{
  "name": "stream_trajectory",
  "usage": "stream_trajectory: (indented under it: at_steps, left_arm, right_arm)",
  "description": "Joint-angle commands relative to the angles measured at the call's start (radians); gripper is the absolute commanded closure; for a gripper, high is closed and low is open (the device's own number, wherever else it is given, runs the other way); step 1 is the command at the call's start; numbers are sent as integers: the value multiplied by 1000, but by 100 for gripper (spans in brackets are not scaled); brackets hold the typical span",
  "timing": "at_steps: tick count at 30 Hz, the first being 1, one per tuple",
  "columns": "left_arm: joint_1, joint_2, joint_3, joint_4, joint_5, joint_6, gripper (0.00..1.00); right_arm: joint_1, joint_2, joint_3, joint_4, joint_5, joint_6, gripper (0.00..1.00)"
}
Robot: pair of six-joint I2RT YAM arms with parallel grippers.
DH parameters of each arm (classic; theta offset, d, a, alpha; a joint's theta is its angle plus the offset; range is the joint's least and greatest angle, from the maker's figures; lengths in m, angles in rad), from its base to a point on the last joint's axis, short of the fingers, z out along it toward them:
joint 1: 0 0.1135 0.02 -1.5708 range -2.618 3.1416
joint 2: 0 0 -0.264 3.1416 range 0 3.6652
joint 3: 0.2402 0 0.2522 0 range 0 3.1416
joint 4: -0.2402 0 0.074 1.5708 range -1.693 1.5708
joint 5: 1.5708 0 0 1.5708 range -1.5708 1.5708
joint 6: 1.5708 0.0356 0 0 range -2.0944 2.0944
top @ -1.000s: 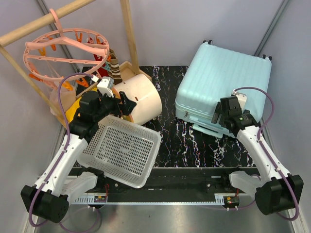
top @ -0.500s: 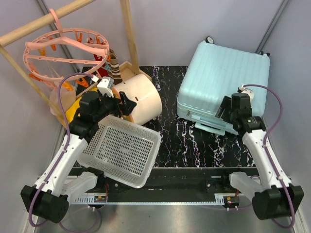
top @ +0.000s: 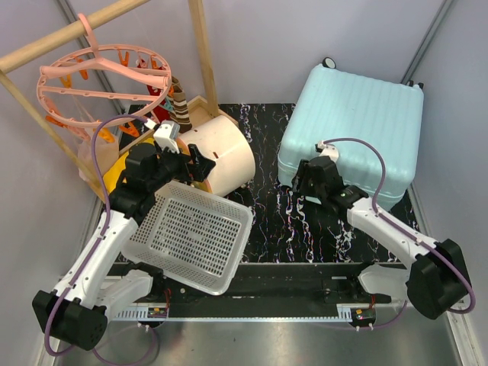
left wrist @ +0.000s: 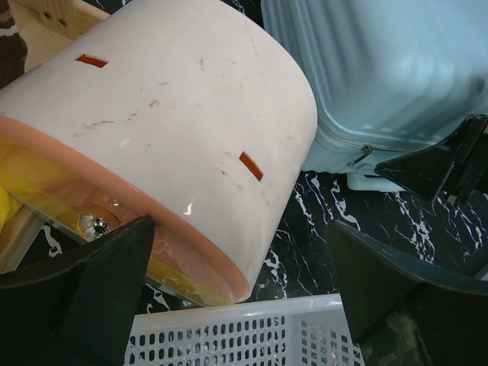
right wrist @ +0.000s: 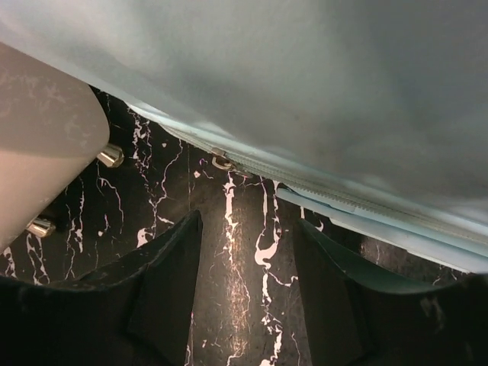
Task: Open, take out, and arrange the luggage
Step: Adjust the luggage at the center of the board.
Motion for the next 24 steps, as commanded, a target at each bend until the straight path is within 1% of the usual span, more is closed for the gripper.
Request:
stream_trajectory:
  at_steps: [1, 5, 11, 14, 15, 18, 20, 22, 24]
  left_arm:
    - [-4, -16, -3, 39, -3, 20, 1]
    - [-4, 1, 0, 36, 13, 17, 1]
    - [-4, 1, 1, 33, 4, 19, 1]
    - [-6, -5, 1, 30, -6, 22, 1]
    - [-6, -5, 1, 30, -6, 23, 1]
    - [-6, -8, 3, 29, -7, 23, 1]
    - [-4, -8, 1, 27, -7, 25, 1]
    - [-6, -10, 4, 29, -6, 25, 1]
    - [-6, -10, 3, 26, -6, 25, 1]
  right_arm:
    - [13, 23, -22, 185, 68, 14, 41]
    - [16, 49, -63, 303, 74, 0, 43]
    - [21, 113, -71, 369, 94, -18, 44]
    - [27, 117, -85, 394, 121, -20, 49]
    - [30, 115, -86, 397, 131, -18, 54]
    - [31, 112, -97, 421, 155, -28, 58]
    - [33, 120, -99, 432, 175, -35, 67]
    - [33, 132, -80, 408, 198, -34, 69]
    - [33, 147, -80, 412, 200, -37, 70]
